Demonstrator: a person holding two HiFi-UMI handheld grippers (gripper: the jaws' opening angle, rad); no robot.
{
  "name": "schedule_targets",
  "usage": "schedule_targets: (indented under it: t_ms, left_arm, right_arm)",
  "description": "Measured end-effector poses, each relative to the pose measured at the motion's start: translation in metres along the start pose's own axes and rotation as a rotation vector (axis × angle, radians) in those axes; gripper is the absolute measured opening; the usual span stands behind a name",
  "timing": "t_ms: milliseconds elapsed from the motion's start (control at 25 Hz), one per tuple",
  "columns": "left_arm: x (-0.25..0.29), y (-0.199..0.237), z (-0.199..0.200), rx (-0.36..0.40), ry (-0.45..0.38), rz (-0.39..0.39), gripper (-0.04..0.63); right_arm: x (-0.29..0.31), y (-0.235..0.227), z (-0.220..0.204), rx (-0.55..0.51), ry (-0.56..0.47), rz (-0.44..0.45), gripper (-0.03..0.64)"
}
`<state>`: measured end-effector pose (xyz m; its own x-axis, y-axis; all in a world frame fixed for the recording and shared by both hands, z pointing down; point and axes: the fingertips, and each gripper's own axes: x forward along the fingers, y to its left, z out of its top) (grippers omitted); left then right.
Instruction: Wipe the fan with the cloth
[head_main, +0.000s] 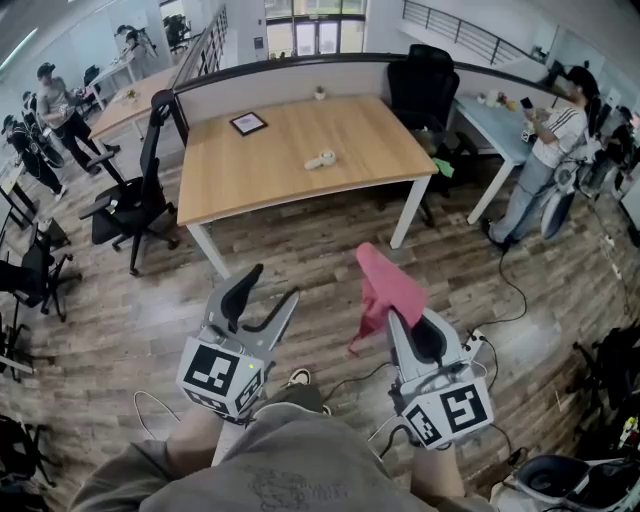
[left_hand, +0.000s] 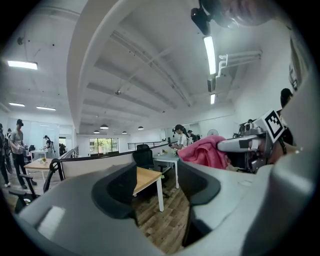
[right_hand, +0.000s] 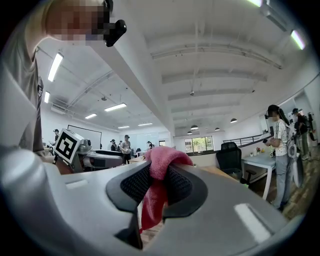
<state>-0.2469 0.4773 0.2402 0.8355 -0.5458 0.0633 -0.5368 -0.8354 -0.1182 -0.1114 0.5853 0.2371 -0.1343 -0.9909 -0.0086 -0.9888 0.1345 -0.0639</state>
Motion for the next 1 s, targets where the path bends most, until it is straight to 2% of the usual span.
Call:
schedule_targets:
  t_ms: [120, 560, 1000]
  left_arm:
    - [0.003, 0.005, -0.003, -0.007, -0.002, 0.021, 0.291]
    - [0.051, 0.039, -0.022, -0.021, 0.021, 0.019, 0.291]
    - [0.158, 0.107, -0.026, -0.029, 0.049, -0.008, 0.291]
  right_arm:
    - [0.004, -0.003, -0.006, 0.006, 0.017, 0.004, 0.074]
    - [0.051, -0.038, -0.016, 0.001, 0.049, -0.020, 0.074]
    - [0.157, -0.102, -0.012, -0.005, 0.092, -0.041, 0.074]
